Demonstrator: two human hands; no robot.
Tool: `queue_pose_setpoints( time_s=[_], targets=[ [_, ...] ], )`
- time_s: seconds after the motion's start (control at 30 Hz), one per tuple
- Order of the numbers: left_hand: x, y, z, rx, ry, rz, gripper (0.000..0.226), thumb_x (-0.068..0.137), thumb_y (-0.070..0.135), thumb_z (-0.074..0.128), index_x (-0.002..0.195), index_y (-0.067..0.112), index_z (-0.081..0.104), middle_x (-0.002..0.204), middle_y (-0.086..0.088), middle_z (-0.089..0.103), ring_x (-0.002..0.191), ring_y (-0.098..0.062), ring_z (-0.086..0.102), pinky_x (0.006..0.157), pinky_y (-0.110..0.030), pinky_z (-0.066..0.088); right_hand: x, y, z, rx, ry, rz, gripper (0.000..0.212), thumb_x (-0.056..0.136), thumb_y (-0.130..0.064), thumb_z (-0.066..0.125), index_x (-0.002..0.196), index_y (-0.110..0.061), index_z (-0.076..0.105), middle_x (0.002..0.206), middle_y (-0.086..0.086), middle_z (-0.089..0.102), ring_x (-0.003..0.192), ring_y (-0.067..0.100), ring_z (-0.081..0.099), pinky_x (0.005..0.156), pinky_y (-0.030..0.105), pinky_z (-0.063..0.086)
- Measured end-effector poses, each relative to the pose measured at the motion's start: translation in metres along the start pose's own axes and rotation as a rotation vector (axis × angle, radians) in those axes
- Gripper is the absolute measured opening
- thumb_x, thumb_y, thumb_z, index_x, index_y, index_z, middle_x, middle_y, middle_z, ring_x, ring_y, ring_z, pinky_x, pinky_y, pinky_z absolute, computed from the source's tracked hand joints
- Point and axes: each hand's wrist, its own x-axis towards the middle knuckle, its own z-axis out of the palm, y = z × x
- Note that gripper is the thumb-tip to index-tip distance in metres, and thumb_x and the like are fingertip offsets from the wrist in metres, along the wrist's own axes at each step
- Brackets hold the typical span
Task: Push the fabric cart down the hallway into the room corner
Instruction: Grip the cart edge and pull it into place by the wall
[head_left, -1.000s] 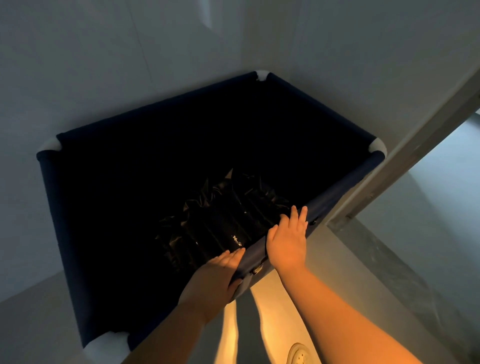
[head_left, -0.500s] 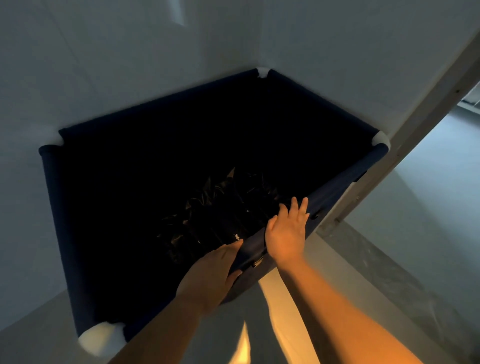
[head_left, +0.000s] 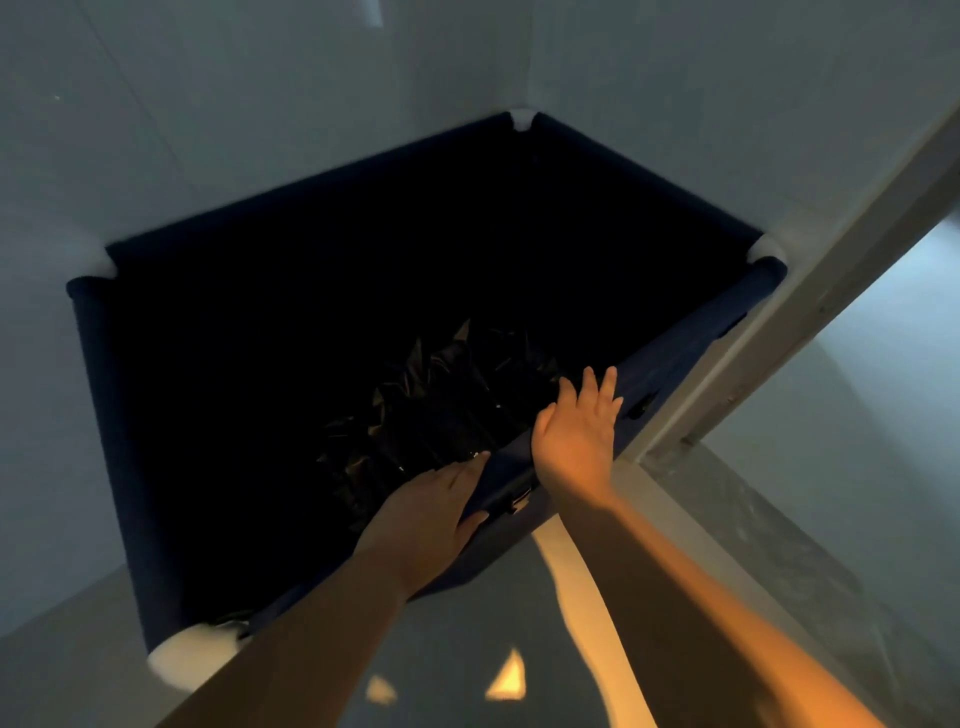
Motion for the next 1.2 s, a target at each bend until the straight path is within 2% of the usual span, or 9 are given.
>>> queue_pose_setpoints(
  time_s=[0.2, 0.37, 0.47, 0.7, 0.77, 0.9, 1.0, 1.07, 1.2],
  targets=[
    [0.0, -0.001, 0.003, 0.037, 0.007, -0.023, 0.061, 0.094, 0.044, 0.041, 0.145, 0.026, 0.013, 0.143, 0.003, 0.042, 0.123, -0.017, 0.043, 0.098, -0.028, 0.036, 0.005, 0.005, 0.003, 0.023, -0.013, -0.018, 0.046, 0.092, -0.022, 0.035, 0.136, -0.008, 0.041, 0.153, 0.018, 0.023, 0.145, 0.033, -0.001, 0.117, 0.049, -0.001],
    [-0.001, 0.004, 0.0, 0.105, -0.007, -0.062, 0.063, 0.093, 0.045, 0.042, 0.145, 0.025, 0.013, 0.147, 0.002, 0.037, 0.125, -0.017, 0.042, 0.102, -0.028, 0.032, -0.003, 0.007, -0.009, -0.096, -0.054, -0.133, 0.044, 0.094, -0.023, 0.041, 0.131, -0.002, 0.046, 0.147, 0.027, 0.031, 0.142, 0.045, 0.009, 0.113, 0.059, 0.013],
    [-0.008, 0.003, -0.002, 0.123, 0.001, -0.081, 0.066, 0.092, 0.049, 0.041, 0.145, 0.021, 0.014, 0.15, 0.0, 0.032, 0.13, -0.017, 0.037, 0.106, -0.029, 0.029, -0.006, 0.007, -0.015, -0.121, -0.136, -0.167, 0.046, 0.096, -0.029, 0.037, 0.133, -0.001, 0.042, 0.15, 0.025, 0.027, 0.143, 0.042, 0.003, 0.115, 0.057, 0.007],
    [-0.085, -0.017, -0.016, 0.299, 0.05, -0.315, 0.072, 0.085, 0.062, 0.029, 0.14, 0.016, 0.033, 0.142, -0.004, 0.045, 0.124, -0.019, 0.048, 0.104, -0.038, 0.035, -0.057, -0.039, -0.005, -0.145, -0.299, -0.549, 0.05, 0.096, -0.037, 0.025, 0.133, -0.007, 0.043, 0.149, 0.013, 0.035, 0.144, 0.031, 0.011, 0.117, 0.048, 0.001],
    [-0.105, -0.027, -0.019, 0.325, 0.025, -0.338, 0.068, 0.085, 0.061, 0.034, 0.137, 0.017, 0.04, 0.137, -0.005, 0.051, 0.12, -0.021, 0.052, 0.102, -0.04, 0.037, -0.067, -0.049, 0.001, -0.142, -0.258, -0.524, 0.047, 0.097, -0.034, 0.027, 0.129, -0.009, 0.049, 0.144, 0.01, 0.043, 0.143, 0.03, 0.018, 0.117, 0.049, 0.004],
    [-0.107, -0.034, -0.012, 0.315, 0.063, -0.231, 0.057, 0.084, 0.05, 0.057, 0.129, 0.015, 0.05, 0.126, -0.004, 0.06, 0.11, -0.021, 0.059, 0.098, -0.042, 0.043, -0.065, -0.051, 0.01, -0.11, -0.111, -0.494, 0.047, 0.093, -0.028, 0.028, 0.122, -0.008, 0.058, 0.133, 0.009, 0.056, 0.136, 0.031, 0.034, 0.115, 0.055, 0.011],
    [-0.109, -0.038, -0.007, 0.292, 0.129, -0.197, 0.054, 0.085, 0.049, 0.052, 0.126, 0.014, 0.051, 0.12, -0.004, 0.063, 0.105, -0.021, 0.061, 0.097, -0.04, 0.044, -0.065, -0.047, 0.013, -0.115, -0.111, -0.485, 0.058, 0.09, -0.033, 0.017, 0.127, -0.009, 0.054, 0.137, 0.008, 0.053, 0.138, 0.029, 0.03, 0.116, 0.051, 0.003],
    [-0.109, -0.04, -0.008, 0.228, 0.142, -0.195, 0.054, 0.086, 0.049, 0.05, 0.127, 0.014, 0.049, 0.121, -0.005, 0.061, 0.106, -0.024, 0.058, 0.098, -0.04, 0.041, -0.067, -0.048, 0.012, -0.13, -0.107, -0.486, 0.05, 0.093, -0.03, 0.024, 0.127, -0.007, 0.054, 0.136, 0.011, 0.053, 0.137, 0.032, 0.03, 0.115, 0.052, 0.005],
    [-0.116, -0.038, -0.014, 0.124, 0.176, -0.302, 0.065, 0.081, 0.056, 0.055, 0.132, 0.017, 0.043, 0.132, -0.007, 0.052, 0.121, -0.025, 0.047, 0.107, -0.045, 0.025, -0.069, -0.049, 0.003, -0.234, -0.281, -0.445, 0.054, 0.098, -0.037, 0.026, 0.139, -0.003, 0.033, 0.149, 0.018, 0.031, 0.142, 0.033, 0.014, 0.118, 0.049, 0.001]
  ],
)
